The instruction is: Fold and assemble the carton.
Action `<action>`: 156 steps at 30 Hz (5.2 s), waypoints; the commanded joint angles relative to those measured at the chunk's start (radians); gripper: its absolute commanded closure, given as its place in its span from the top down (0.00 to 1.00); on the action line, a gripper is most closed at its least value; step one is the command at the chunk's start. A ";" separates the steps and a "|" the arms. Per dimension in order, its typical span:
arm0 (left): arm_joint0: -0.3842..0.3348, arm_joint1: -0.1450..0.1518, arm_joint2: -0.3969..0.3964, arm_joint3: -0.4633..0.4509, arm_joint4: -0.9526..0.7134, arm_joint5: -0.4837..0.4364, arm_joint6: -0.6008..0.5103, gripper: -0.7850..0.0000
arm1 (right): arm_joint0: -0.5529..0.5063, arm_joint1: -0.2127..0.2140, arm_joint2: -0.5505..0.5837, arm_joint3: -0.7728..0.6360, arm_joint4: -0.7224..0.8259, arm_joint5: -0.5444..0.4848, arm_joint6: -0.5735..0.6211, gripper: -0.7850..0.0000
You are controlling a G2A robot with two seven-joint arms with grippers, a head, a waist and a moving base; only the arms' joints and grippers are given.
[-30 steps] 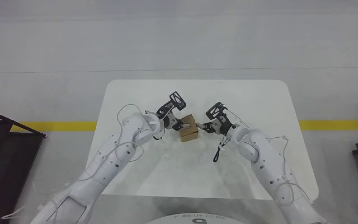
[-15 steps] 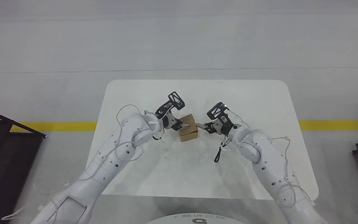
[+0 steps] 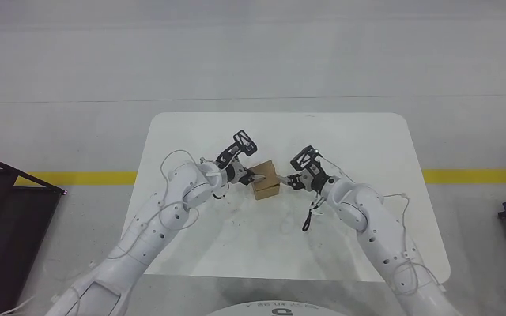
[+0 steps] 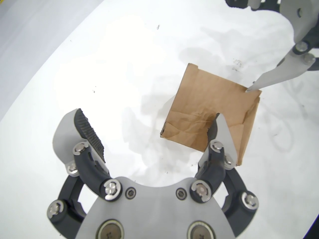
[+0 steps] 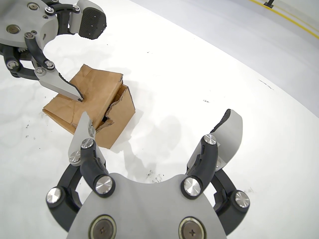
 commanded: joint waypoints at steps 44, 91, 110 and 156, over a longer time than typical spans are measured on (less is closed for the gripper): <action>0.003 -0.006 -0.012 0.007 0.014 0.010 -0.010 1.00 | 0.184 -0.034 -0.126 0.144 -0.003 0.023 0.064 1.00; 0.019 -0.004 -0.049 0.001 0.020 0.032 -0.036 1.00 | 0.264 -0.058 -0.176 0.236 0.007 0.030 0.060 1.00; 0.020 -0.005 -0.053 -0.007 0.017 0.030 -0.038 1.00 | 0.179 -0.036 -0.048 0.177 0.073 0.070 -0.014 1.00; 0.468 0.069 -0.731 -0.413 -0.218 0.299 0.114 1.00 | -0.419 -0.005 0.325 -0.418 0.119 0.501 -0.193 1.00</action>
